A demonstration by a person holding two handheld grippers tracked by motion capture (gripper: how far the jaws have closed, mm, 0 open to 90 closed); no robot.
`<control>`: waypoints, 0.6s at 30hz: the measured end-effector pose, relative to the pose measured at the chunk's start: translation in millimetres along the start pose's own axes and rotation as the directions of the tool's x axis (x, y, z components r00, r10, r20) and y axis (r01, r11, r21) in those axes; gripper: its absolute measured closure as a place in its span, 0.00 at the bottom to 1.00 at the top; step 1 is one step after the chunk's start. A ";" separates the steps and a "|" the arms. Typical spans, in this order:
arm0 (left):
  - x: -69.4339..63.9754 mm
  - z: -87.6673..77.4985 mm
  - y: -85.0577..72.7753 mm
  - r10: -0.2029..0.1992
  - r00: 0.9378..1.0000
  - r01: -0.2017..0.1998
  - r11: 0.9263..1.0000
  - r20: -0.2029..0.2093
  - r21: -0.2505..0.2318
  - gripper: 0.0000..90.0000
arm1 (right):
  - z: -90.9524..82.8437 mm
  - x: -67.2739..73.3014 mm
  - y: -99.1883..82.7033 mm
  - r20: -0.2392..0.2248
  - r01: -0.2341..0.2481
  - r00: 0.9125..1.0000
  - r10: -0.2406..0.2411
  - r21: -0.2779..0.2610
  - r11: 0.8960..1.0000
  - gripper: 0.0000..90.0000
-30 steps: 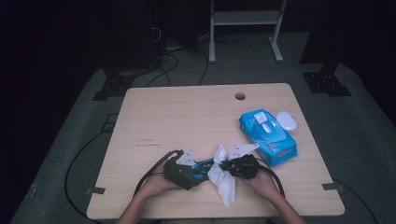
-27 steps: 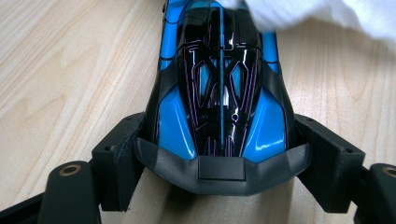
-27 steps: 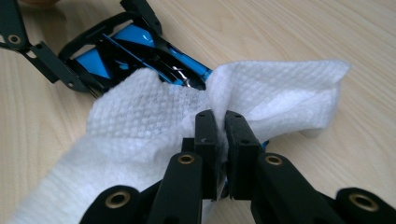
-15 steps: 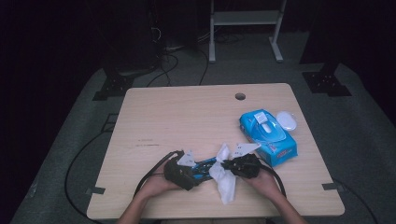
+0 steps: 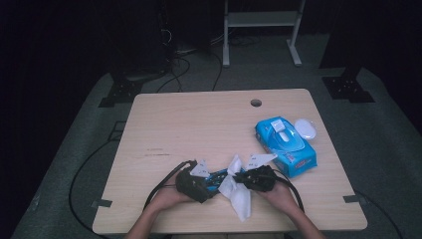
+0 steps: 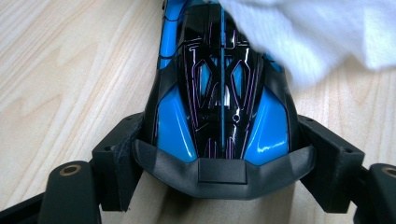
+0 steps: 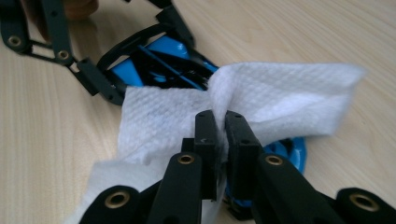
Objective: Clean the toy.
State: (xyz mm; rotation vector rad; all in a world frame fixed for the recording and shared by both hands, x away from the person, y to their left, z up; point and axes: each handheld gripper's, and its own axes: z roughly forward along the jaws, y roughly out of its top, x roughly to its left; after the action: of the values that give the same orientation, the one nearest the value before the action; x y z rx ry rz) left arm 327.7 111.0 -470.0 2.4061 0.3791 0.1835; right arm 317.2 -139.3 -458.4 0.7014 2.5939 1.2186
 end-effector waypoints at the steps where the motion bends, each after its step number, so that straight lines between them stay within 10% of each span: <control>1: 0.3 -0.3 0.0 -0.001 1.000 0.001 1.000 0.003 0.002 0.26 | -0.2 2.0 1.2 0.014 0.027 1.000 -0.027 0.010 1.000 0.93; 9: -2.1 1.8 2.1 -0.005 1.000 0.005 1.000 0.006 -0.007 0.27 | -7.8 -15.6 -7.5 0.056 -0.076 0.996 0.075 0.016 0.997 0.93; 18: -4.8 4.4 4.9 -0.001 1.000 0.001 1.000 0.010 -0.006 0.27 | 6.7 21.8 14.7 -0.029 0.054 0.998 -0.055 -0.020 0.998 0.93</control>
State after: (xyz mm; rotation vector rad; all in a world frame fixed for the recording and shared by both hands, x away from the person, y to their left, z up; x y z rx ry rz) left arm 325.2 103.3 -470.3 2.3996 0.3745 0.1720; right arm 305.6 -115.9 -450.9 0.6094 2.6034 1.2449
